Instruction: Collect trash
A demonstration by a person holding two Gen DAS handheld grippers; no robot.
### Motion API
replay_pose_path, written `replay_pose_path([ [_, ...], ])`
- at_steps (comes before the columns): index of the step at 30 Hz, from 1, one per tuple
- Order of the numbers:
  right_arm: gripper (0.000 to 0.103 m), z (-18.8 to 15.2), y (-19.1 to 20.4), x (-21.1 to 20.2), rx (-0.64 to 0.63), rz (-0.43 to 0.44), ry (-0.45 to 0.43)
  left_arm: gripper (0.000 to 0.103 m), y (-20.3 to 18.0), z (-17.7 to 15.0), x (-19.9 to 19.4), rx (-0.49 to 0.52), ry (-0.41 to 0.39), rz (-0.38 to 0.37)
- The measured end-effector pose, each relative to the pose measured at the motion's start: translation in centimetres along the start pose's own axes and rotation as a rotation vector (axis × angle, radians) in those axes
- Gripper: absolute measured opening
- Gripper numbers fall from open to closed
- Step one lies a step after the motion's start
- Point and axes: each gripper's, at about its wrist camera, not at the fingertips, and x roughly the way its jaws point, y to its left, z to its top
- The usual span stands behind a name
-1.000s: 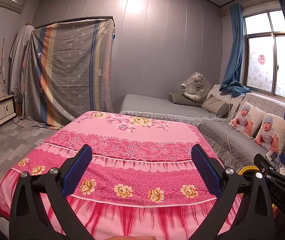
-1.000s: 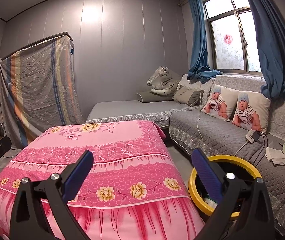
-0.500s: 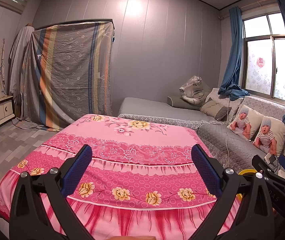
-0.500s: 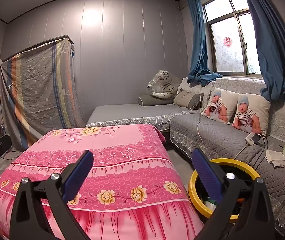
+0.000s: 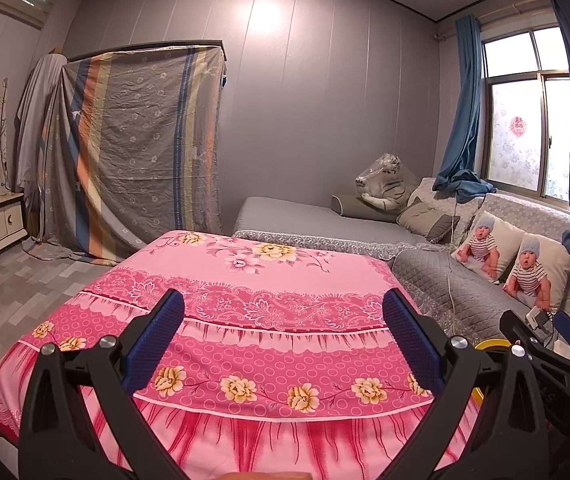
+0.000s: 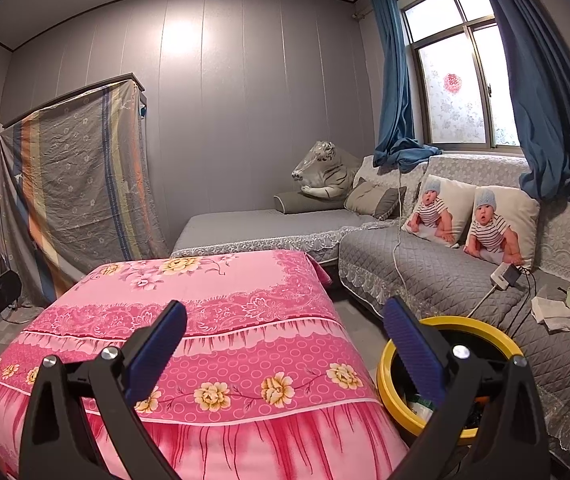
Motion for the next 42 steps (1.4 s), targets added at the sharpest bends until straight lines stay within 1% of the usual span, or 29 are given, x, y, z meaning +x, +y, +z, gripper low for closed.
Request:
replay_pose_path([
  [10,0.095,-0.11,0.02,-0.04,0.002,-0.001,0.004,0.095,-0.07,0.0,-0.13,0.001,-0.003,-0.008],
  [32,0.095,-0.48,0.16,0.5,0.008,-0.004,0.032,0.095,-0.13,-0.4,0.46,0.007,0.021,-0.029],
  [42,0.095,-0.79,0.02,0.77,0.012,-0.01,0.04,0.095,-0.02,-0.61,0.83,-0.004,0.038,-0.03],
])
